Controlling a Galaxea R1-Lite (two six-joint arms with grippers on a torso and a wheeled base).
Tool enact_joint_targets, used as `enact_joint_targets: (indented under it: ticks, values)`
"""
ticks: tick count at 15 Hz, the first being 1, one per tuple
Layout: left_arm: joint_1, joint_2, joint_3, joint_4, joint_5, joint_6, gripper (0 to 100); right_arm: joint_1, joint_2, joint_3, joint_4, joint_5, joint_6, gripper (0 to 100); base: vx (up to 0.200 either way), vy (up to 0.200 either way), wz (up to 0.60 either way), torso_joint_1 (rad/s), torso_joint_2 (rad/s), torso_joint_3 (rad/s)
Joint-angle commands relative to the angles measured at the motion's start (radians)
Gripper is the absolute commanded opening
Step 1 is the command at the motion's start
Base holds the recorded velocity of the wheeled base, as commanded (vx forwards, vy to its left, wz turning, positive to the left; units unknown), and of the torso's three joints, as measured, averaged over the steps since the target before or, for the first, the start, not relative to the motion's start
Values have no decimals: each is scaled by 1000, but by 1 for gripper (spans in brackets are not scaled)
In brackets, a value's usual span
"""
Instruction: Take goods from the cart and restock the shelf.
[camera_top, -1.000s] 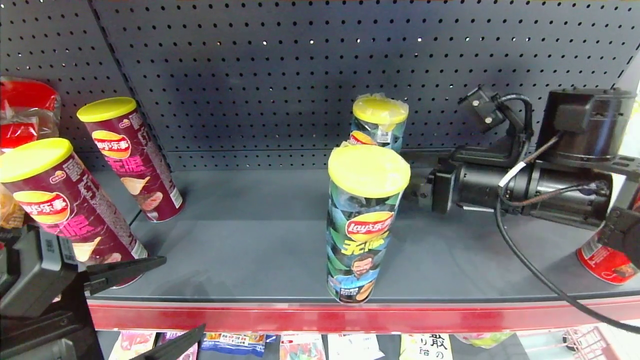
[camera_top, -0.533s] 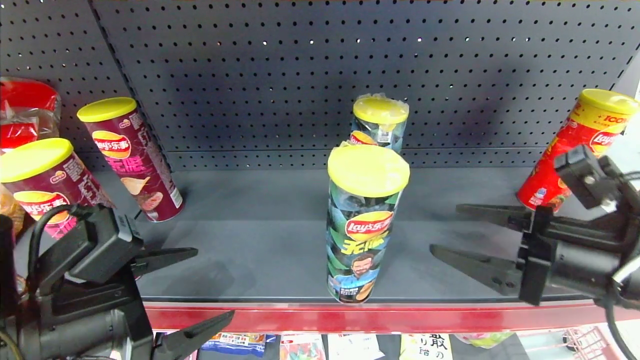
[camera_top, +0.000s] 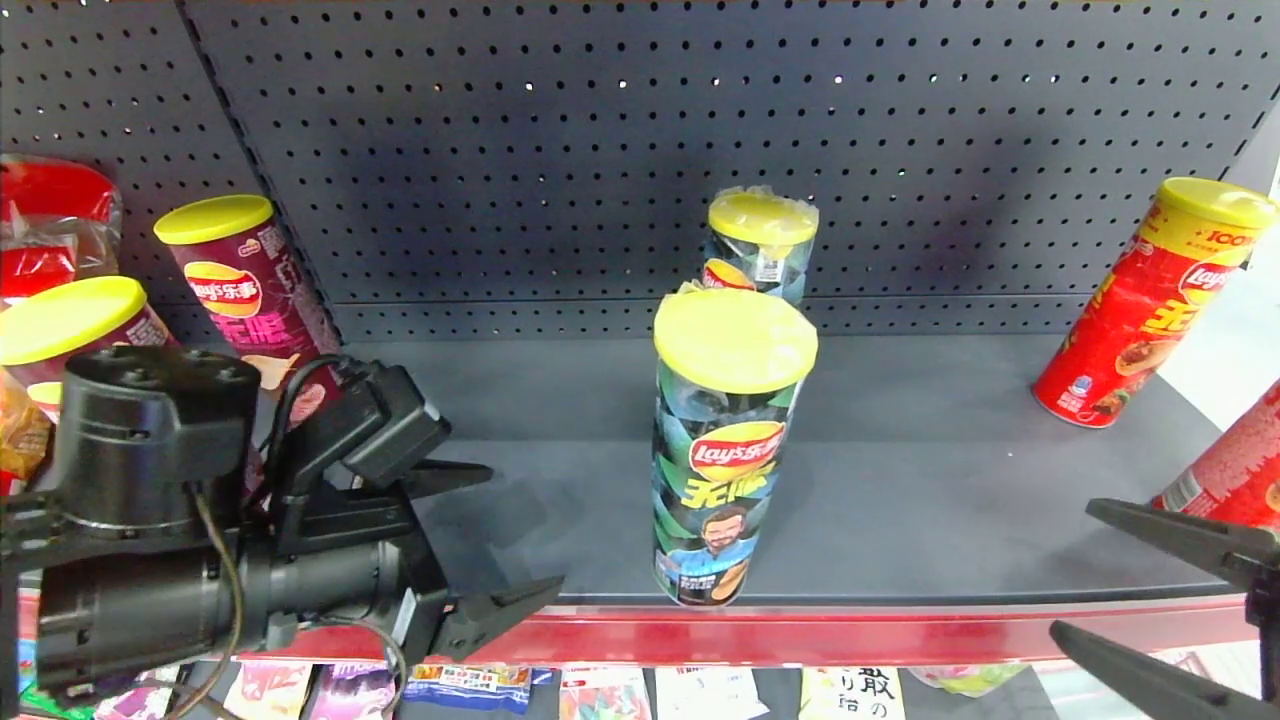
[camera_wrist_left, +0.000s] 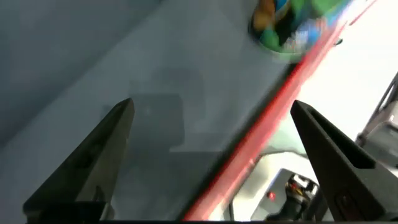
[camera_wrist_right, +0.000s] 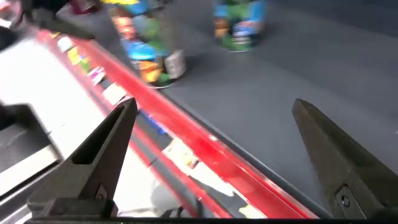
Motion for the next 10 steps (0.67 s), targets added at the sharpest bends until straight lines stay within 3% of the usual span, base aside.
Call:
enact_joint_targets:
  ticks: [1,10]
  values:
    - [-46,97,-47,-12,0,-3,100,-50,-71,8,-1,3,25,100,0,0,0,0,0,0]
    - [-75,210,-122,-16,5,2,100,-73,-76,8,-1,-1,45,100,0,0,0,0,0,0]
